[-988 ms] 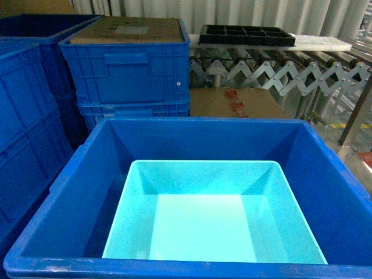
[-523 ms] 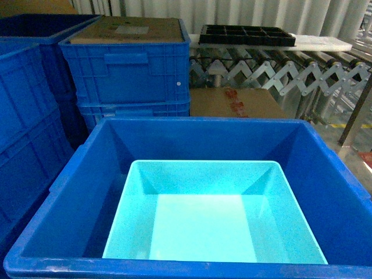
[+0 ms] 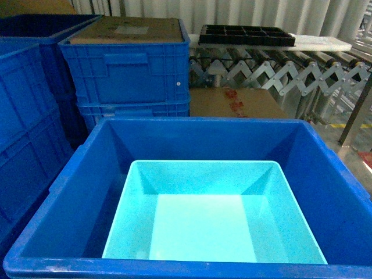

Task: Stack blue boxes stably on right

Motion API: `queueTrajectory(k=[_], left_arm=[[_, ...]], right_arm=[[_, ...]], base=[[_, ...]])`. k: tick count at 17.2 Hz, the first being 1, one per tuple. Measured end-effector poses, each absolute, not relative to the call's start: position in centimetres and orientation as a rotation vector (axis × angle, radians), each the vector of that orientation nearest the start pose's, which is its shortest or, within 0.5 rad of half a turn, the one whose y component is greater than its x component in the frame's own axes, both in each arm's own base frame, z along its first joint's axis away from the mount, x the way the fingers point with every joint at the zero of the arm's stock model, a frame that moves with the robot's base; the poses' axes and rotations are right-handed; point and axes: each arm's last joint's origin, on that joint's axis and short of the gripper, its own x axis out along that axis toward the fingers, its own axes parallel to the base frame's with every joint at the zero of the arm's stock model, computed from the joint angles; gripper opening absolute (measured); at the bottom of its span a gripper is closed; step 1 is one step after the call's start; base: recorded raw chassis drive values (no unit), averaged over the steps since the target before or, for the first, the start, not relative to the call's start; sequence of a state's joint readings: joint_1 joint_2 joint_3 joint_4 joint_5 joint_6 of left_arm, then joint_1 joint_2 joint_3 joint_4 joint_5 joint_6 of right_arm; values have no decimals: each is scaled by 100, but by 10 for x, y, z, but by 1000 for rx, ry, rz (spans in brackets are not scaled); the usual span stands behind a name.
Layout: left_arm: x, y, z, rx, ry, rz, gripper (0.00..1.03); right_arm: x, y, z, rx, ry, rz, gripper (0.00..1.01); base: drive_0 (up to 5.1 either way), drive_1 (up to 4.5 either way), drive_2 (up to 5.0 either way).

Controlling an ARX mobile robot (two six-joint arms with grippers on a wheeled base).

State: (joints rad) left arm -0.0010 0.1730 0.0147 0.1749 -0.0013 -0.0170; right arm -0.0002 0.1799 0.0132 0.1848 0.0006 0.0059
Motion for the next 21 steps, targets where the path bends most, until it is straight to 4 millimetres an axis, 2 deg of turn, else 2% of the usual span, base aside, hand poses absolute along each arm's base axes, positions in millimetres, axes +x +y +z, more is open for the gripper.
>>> queueTrajectory(k=[2,3,9,10,11,17,18,21], left_arm=[[98,0,165,-17,30,2,2],[97,0,171,-15,-24,-1,2],[97,0,168,-14,-1,0,2],[97,0,168,-14,0,0,2],[97,0,168,-14,-1,0,7],[97,0,168,-14,-1,0,83],[97,0,168,-14,-1,0,96],[97,0,168,-14,-1,0,98]], right_arm=[[100,0,164,6,40,-1,2],[97,0,169,6,-24,-1,2],[97,0,168,6,-6,0,2],[97,0,168,5,-6,0,12],[97,0,168,5,-6,0,25],[97,0,168,6,-6,0,100],[97,0,168,6,-6,0,97],[97,0,168,6,-6,0,98]], base=[[0,0,0],[0,0,0],[0,0,0],[0,0,0],[0,0,0],[0,0,0],[0,0,0],[0,0,0]])
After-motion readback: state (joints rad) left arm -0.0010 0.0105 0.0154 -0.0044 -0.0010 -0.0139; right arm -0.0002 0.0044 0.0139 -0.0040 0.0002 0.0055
